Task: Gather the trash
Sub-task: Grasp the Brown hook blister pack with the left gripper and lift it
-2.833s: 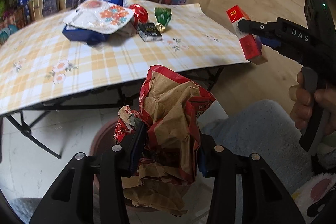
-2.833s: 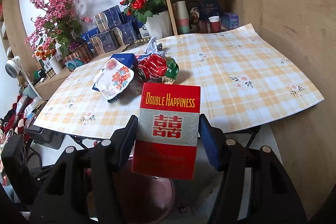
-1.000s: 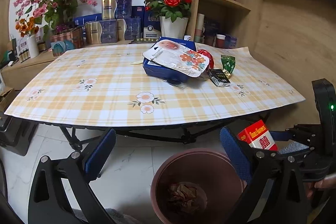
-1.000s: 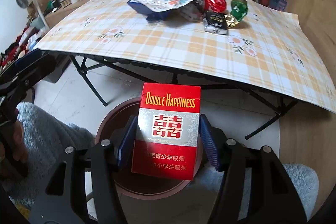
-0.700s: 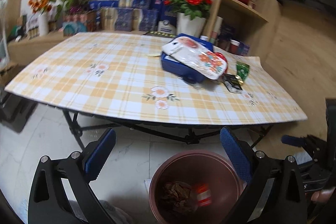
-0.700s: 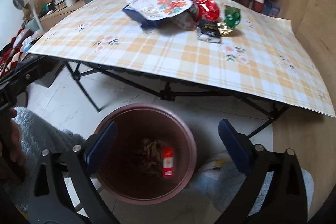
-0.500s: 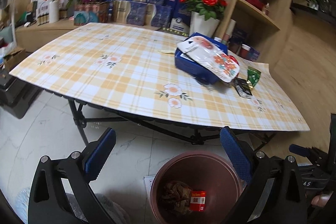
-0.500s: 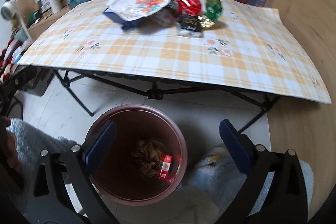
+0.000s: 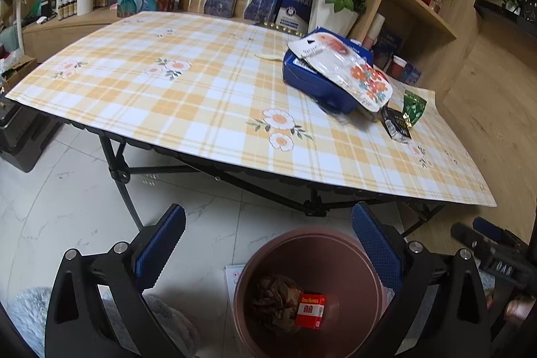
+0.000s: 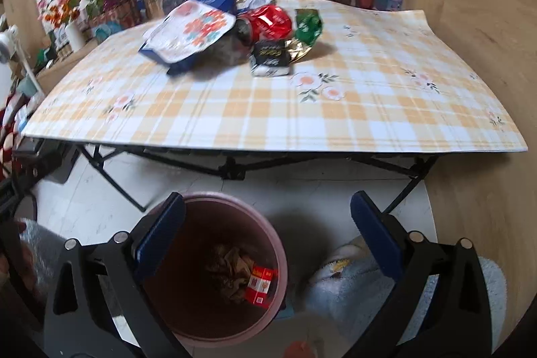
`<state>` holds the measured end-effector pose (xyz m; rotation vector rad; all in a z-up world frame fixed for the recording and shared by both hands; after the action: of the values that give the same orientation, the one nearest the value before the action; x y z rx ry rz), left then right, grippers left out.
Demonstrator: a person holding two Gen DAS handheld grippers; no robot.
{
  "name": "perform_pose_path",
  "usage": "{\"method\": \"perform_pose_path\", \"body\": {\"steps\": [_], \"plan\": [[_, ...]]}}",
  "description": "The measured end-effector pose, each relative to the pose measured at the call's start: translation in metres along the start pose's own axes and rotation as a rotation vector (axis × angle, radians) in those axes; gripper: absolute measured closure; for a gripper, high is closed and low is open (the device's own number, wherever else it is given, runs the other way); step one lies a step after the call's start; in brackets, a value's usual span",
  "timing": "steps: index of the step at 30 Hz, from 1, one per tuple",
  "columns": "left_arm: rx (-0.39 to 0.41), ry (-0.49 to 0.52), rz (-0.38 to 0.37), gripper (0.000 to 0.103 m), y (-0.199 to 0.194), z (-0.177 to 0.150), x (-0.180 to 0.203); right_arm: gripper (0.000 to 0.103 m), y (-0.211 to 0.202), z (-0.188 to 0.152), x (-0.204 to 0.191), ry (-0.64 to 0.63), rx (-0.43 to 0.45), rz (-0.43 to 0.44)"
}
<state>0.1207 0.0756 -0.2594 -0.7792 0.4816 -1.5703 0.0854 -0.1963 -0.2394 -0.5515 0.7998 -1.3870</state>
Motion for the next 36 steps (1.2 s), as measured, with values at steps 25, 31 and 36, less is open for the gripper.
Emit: {"method": "perform_pose_path", "body": {"steps": [25, 31, 36], "plan": [[-0.158, -0.047, -0.104, 0.028, 0.062, 0.142, 0.126, 0.006, 0.031, 0.089, 0.055, 0.045, 0.132, 0.161], [-0.164, -0.096, -0.001, 0.028, 0.105, 0.162, 0.148, 0.006, 0.035, 0.087, 0.079, 0.102, 0.173, 0.204], [-0.136, -0.141, 0.048, 0.029, 0.104, 0.148, 0.131, 0.006, 0.042, 0.075, 0.101, 0.158, 0.155, 0.203]]}}
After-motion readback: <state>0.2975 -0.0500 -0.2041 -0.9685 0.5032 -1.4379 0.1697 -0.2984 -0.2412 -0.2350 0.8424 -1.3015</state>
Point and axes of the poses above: each gripper's, at about its wrist camera, not at the fingertips, and y roughly the way its jaws point, x to its right, z to its top, the point moved 8 cm from there along y, roughly the way its jaws point, and after that the axes turned 6 degrees about z, right-handed, at the moved point
